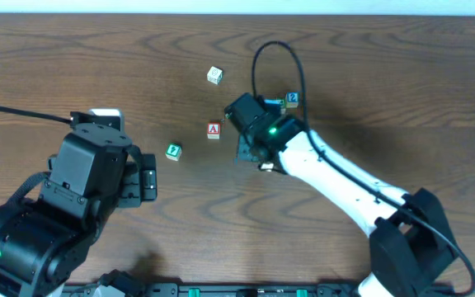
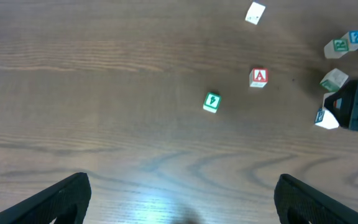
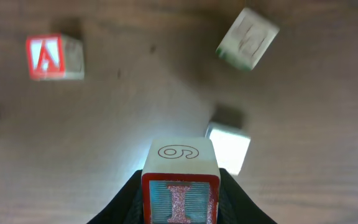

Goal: Spell out Ai2
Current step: 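Carry the 'I' block with the right gripper beside the 'A' block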

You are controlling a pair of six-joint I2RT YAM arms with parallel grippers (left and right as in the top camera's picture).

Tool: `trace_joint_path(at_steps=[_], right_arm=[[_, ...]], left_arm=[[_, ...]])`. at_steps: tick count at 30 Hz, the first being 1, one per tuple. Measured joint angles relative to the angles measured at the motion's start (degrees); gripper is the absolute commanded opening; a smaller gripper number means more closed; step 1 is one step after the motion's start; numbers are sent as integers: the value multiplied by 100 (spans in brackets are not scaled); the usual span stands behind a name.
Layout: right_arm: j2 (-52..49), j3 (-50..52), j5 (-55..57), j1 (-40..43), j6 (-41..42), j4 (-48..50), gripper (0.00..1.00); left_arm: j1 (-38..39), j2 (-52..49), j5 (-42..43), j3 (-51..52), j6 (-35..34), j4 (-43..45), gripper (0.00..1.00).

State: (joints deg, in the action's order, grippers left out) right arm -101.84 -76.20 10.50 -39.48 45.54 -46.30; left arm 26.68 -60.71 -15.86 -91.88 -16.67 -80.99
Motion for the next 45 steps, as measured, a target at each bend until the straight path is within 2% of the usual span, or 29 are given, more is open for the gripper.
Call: trace_joint_path(at_steps=[10, 14, 22, 34, 45], right_arm=[[-181, -367, 0, 380, -256, 417, 18], [-774, -1036, -2, 385, -369, 192, 14], [-2065, -2306, -11, 387, -614, -435, 17], [-2575, -2382, -68, 391, -791, -483, 17], [-2597, -2385, -153, 391, -898, -391, 17]], left_arm=[[0, -293, 0, 0, 0, 42, 95], [0, -448, 0, 0, 0, 44, 96], [0, -487, -105, 0, 0, 44, 95], [0, -487, -131, 0, 0, 44, 95], [0, -487, -129, 0, 0, 44, 95]])
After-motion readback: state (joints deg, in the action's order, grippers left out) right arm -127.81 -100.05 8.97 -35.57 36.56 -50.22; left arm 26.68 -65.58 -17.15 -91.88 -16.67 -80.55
